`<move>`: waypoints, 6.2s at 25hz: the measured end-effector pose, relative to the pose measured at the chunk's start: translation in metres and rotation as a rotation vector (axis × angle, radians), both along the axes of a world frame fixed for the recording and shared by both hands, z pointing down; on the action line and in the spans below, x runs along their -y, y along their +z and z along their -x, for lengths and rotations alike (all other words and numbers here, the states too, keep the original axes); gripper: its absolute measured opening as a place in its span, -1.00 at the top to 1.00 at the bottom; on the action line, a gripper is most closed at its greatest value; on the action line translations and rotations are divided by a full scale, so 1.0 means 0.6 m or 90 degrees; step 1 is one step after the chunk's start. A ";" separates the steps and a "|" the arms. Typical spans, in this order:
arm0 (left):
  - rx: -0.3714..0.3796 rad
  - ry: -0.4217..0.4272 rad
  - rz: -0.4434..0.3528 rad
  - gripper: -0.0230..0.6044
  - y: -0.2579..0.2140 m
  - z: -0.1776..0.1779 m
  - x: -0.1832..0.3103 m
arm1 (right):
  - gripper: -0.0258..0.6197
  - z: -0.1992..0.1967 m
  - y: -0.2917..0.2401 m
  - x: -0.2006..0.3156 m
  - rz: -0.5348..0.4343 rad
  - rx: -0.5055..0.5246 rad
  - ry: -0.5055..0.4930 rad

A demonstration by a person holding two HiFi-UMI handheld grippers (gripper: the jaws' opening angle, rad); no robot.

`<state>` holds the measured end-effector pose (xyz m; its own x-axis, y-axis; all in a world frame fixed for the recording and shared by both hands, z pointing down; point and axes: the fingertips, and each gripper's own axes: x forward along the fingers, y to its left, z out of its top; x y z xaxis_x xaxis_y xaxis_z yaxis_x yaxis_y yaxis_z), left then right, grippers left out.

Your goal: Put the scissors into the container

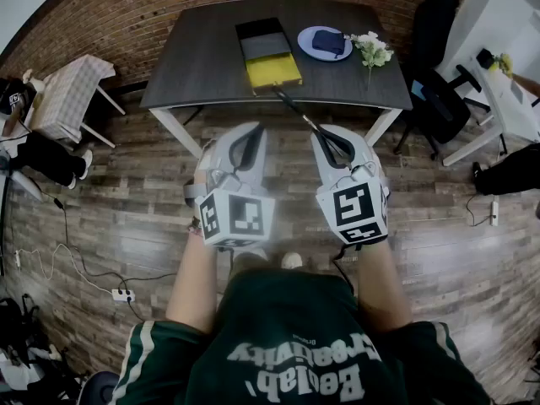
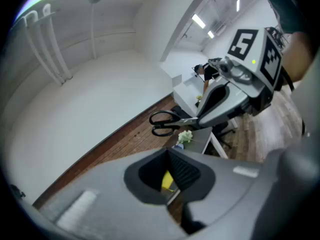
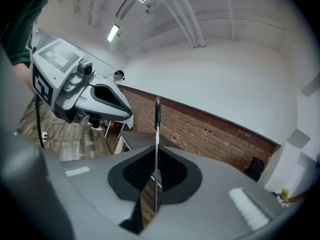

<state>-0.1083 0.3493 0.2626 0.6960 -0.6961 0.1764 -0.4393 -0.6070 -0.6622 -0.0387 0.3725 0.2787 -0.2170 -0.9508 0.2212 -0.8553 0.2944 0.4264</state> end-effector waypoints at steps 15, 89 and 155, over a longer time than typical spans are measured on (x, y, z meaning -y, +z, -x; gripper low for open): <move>0.009 0.007 0.006 0.92 0.006 -0.005 0.014 | 0.86 0.004 0.007 0.014 0.002 -0.001 -0.005; 0.018 0.009 0.008 0.92 0.020 -0.035 0.099 | 0.86 -0.015 0.036 0.094 0.016 0.016 -0.033; 0.035 0.039 0.018 0.92 0.020 -0.104 0.453 | 0.85 -0.076 0.030 0.431 0.042 0.010 0.002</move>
